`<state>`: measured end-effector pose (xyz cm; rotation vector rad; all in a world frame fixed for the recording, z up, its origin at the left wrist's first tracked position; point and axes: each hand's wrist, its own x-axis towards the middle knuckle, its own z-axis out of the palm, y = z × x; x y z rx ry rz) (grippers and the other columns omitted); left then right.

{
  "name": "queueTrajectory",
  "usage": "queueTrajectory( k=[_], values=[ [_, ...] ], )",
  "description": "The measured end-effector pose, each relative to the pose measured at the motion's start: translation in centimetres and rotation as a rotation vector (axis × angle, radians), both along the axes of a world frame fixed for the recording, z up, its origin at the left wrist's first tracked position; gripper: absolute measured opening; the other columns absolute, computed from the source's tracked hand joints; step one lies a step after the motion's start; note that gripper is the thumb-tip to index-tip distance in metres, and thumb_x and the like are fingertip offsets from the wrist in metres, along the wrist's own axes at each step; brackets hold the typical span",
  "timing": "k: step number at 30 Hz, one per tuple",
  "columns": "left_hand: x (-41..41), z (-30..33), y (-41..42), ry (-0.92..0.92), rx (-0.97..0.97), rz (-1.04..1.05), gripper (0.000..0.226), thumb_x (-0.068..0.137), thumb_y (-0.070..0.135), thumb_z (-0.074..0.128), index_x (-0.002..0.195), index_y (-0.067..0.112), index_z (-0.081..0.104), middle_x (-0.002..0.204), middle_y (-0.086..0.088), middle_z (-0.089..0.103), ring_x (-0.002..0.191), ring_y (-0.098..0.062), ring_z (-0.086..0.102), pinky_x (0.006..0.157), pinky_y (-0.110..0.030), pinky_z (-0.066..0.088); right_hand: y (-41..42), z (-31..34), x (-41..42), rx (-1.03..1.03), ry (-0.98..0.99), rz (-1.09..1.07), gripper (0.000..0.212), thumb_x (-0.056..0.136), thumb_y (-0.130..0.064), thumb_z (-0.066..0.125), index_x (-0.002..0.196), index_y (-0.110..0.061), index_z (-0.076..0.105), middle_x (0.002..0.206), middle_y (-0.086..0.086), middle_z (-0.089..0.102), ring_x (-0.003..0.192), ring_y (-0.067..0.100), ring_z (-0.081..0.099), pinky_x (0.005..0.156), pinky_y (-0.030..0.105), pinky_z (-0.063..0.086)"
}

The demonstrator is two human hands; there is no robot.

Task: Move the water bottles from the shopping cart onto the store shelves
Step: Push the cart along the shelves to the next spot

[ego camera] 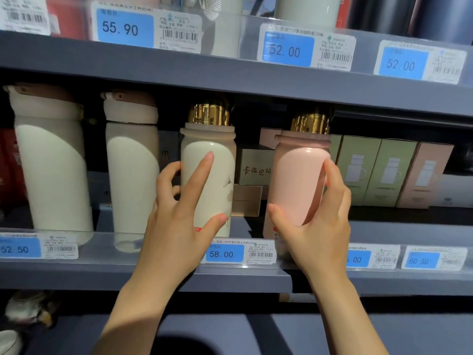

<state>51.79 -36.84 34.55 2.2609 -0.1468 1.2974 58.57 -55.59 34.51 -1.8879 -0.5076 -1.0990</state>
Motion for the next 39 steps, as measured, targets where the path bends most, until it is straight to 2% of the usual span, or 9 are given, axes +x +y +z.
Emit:
queueTrajectory(
  k=[3,6,12,19,22,29,35,37,39],
  values=[
    [-0.2,0.1,-0.1,0.031,0.006,0.033,0.101,0.080,0.031,0.077,0.137,0.063,0.000,0.147,0.017,0.010,0.123,-0.011,0.036,0.093,-0.038,0.045,0.1,-0.1,-0.2,-0.021,0.017,-0.050,0.095,0.070,-0.048,0.070,0.144,-0.041,0.011,0.139,0.001,0.036,0.101,0.014,0.046,0.073,0.033,0.037],
    [-0.2,0.1,-0.1,0.025,0.013,0.059,0.104,0.079,0.033,0.077,0.139,0.059,-0.004,0.154,0.007,0.010,0.122,-0.011,0.031,0.091,-0.041,0.047,0.0,-0.4,-0.4,-0.055,0.014,-0.091,0.095,0.073,-0.047,0.071,0.145,-0.039,0.011,0.139,0.001,0.037,0.106,0.026,0.052,0.072,0.034,0.038],
    [-0.4,-0.1,0.3,0.042,0.048,0.035,0.101,0.079,0.031,0.077,0.142,0.057,0.001,0.147,0.015,0.010,0.130,-0.023,0.040,0.091,-0.045,0.051,0.0,-0.4,-0.5,-0.071,0.016,-0.110,0.093,0.071,-0.053,0.065,0.145,-0.037,0.011,0.141,0.001,0.038,0.108,0.025,0.052,0.072,0.033,0.038],
    [-0.1,-0.6,0.4,0.031,0.054,0.069,0.095,0.080,0.033,0.076,0.146,0.051,0.010,0.157,-0.006,0.018,0.129,-0.030,0.046,0.087,-0.048,0.052,0.2,-0.7,-0.6,-0.106,-0.023,-0.160,0.090,0.074,-0.051,0.064,0.146,-0.031,0.014,0.142,0.005,0.042,0.104,0.029,0.056,0.068,0.030,0.036],
    [-0.1,-0.8,0.7,0.022,0.037,0.034,0.090,0.080,0.035,0.075,0.145,0.054,0.015,0.158,-0.004,0.019,0.130,-0.029,0.046,0.087,-0.049,0.052,0.1,-0.7,-0.6,-0.107,-0.018,-0.148,0.089,0.075,-0.056,0.060,0.147,-0.031,0.013,0.144,0.005,0.041,0.107,0.029,0.057,0.069,0.029,0.036],
    [0.0,-0.7,0.7,0.034,0.101,0.050,0.078,0.078,0.055,0.048,0.149,0.048,0.016,0.156,-0.012,0.025,0.122,-0.037,0.054,0.078,-0.053,0.055,0.1,-0.7,-0.7,-0.142,-0.006,-0.195,0.087,0.075,-0.065,0.050,0.146,-0.033,0.011,0.145,0.008,0.042,0.102,0.032,0.060,0.068,0.029,0.039],
    [0.4,-1.1,0.7,-0.052,0.280,0.162,0.067,0.085,0.041,0.048,0.149,0.025,0.034,0.149,-0.030,0.033,0.104,-0.049,0.061,0.060,-0.058,0.055,-0.2,-1.0,-1.1,-0.171,0.021,-0.214,0.091,0.076,-0.067,0.054,0.147,-0.036,0.007,0.153,0.004,0.029,0.126,0.028,0.047,0.085,0.043,0.050],
    [0.4,-1.3,0.8,-0.074,0.250,0.150,0.065,0.087,0.038,0.049,0.148,0.024,0.035,0.151,-0.029,0.029,0.111,-0.051,0.057,0.067,-0.060,0.054,-0.6,-1.7,-2.2,-0.161,0.020,-0.196,0.090,0.077,-0.066,0.056,0.148,-0.035,0.010,0.155,0.003,0.025,0.135,0.025,0.038,0.091,0.053,0.050],
    [0.0,-1.8,0.6,-0.084,0.198,0.081,0.062,0.088,0.036,0.047,0.148,0.026,0.032,0.155,-0.022,0.023,0.125,-0.047,0.046,0.083,-0.063,0.050,-1.3,-2.5,-3.7,-0.181,0.015,-0.195,0.086,0.079,-0.064,0.056,0.148,-0.031,0.017,0.156,0.003,0.026,0.140,0.021,0.032,0.102,0.053,0.043]
  ],
)
